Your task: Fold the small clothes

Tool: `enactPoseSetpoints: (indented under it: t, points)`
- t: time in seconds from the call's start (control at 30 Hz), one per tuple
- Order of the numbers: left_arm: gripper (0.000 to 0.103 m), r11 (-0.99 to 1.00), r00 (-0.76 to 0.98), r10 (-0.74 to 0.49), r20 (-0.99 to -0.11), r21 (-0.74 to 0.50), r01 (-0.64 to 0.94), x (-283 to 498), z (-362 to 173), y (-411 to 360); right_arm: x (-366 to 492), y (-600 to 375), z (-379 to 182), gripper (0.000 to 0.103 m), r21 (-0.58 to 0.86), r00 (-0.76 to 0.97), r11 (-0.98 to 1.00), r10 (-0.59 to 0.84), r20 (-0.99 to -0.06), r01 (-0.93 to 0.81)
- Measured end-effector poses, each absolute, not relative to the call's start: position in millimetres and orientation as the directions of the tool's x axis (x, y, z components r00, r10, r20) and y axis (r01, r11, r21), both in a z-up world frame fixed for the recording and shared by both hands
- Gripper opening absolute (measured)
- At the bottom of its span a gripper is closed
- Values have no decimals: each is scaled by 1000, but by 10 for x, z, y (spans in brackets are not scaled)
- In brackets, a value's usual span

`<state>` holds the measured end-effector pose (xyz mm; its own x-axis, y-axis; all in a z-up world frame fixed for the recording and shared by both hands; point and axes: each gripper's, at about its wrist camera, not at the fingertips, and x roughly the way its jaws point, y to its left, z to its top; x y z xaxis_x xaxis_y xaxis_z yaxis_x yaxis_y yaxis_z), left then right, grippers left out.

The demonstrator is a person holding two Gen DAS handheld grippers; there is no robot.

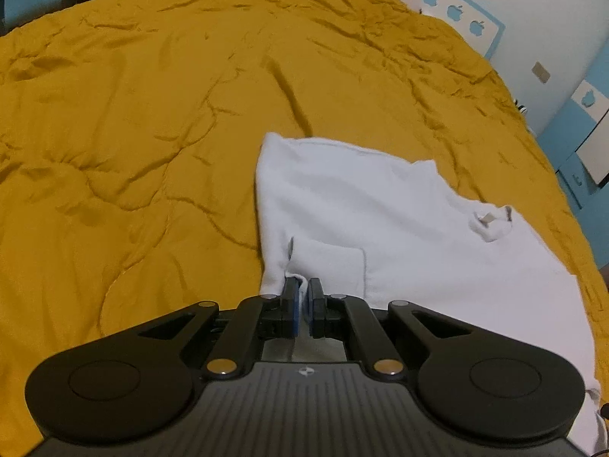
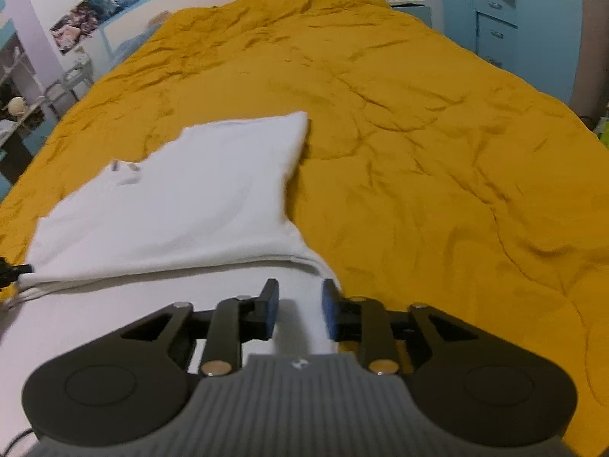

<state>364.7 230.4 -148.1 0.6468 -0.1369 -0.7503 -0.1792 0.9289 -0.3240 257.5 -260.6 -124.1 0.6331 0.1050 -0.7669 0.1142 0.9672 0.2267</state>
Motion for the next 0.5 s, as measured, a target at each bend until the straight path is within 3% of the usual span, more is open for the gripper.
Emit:
enactPoseSetpoints:
  t: [0.1,0.27,0.33,0.5]
  points:
    - [4,936,676,-148,-722,-323,-140,3644,-1316,2229,2578,-2560,-1115,25,232,648,969,124,-752,83]
    - [4,939,810,-182,-558,-344,-26,3522,-816,2179,2623,-2480,-958,25,235,680,971,137,-720,53]
    - [4,964,768,-107,-632,-257,-76,3659,-959,2170,2671,-2463,-941,25,235,688,971,137,-713,50]
    - [6,944,674,-133,-727,-300,-137,3738,-1405,2257,2869,-2463,-1029,25,241,685,968,129,-717,71]
